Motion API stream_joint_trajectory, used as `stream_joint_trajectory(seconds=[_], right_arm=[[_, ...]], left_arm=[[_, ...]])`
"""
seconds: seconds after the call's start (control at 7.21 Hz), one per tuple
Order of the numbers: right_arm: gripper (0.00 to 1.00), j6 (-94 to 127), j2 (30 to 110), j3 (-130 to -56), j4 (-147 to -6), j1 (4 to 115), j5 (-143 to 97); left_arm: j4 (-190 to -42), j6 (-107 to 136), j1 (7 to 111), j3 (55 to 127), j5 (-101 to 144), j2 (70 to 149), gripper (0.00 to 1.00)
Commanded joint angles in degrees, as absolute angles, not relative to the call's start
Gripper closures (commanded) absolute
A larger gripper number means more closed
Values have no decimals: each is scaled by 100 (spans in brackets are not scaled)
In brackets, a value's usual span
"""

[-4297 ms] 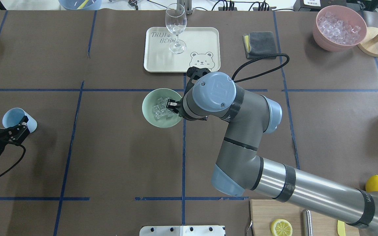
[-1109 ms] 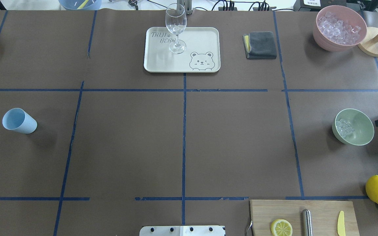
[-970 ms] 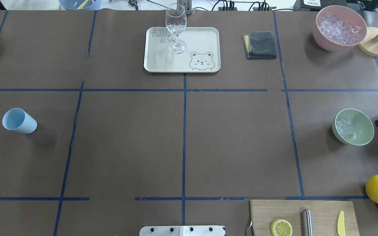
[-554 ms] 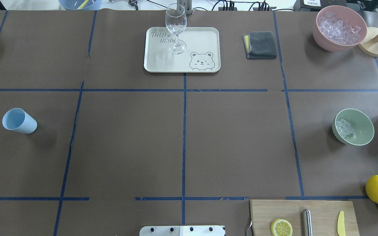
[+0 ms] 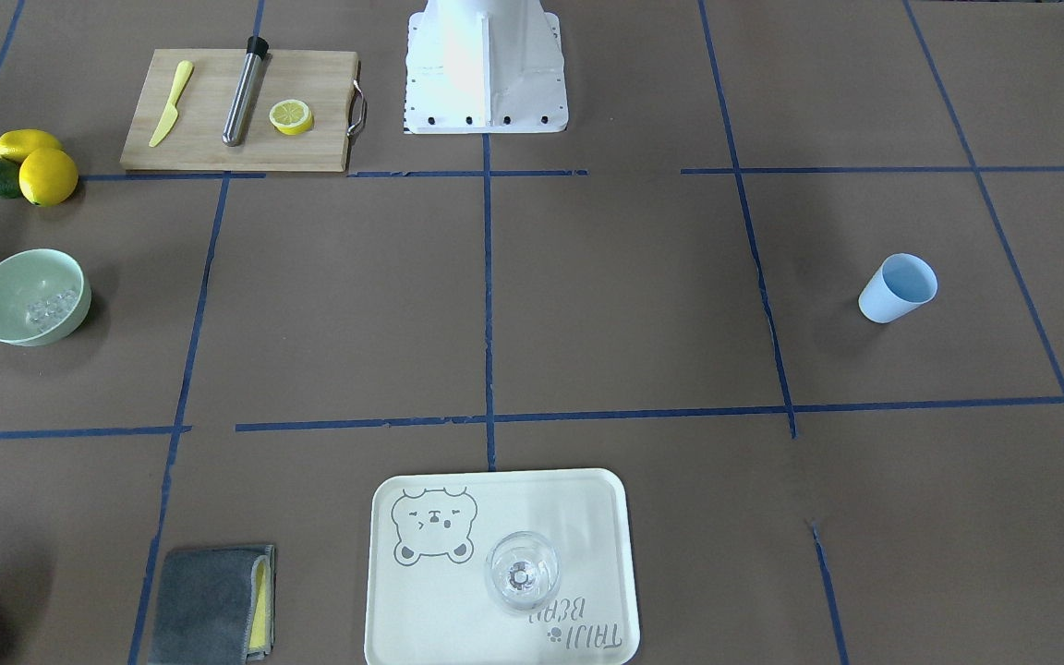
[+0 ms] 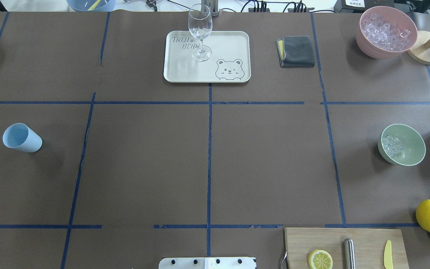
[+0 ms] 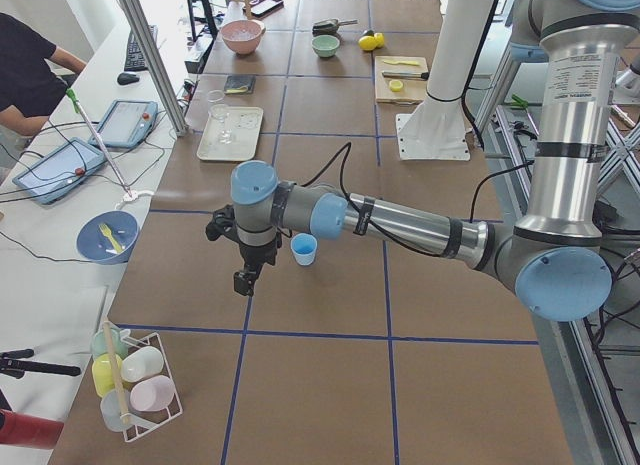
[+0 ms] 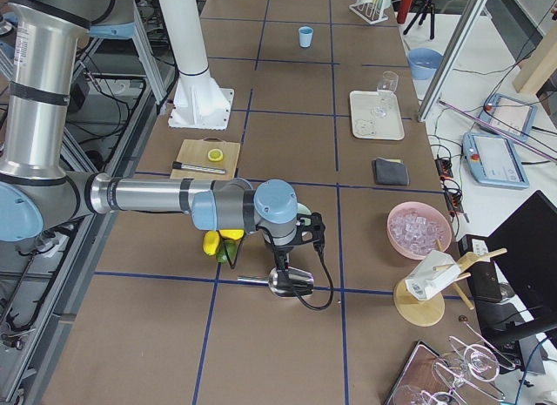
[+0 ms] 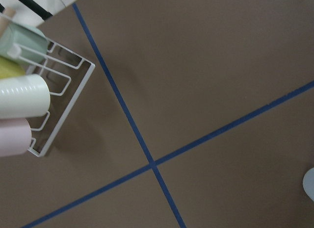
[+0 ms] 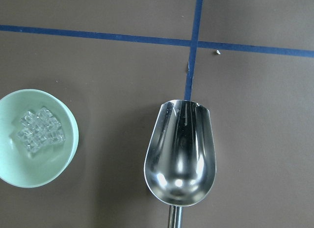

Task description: Pour ice into bowl

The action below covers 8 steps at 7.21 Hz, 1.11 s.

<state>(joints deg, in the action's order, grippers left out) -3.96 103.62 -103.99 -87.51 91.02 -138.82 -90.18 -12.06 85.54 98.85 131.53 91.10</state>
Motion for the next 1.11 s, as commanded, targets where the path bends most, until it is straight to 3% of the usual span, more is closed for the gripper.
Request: stream_joint_trajectory(seconds=[0.0, 0.97], right_arm=[[0, -404, 10319, -10221, -8710, 9132, -13904], [0, -360, 10310, -10187, -8719, 9141, -13913]], left_arm=[[-9053, -1204, 8805, 9572, 13368, 8800, 0], [-9053, -817, 8965, 9598, 13359, 8780, 0]])
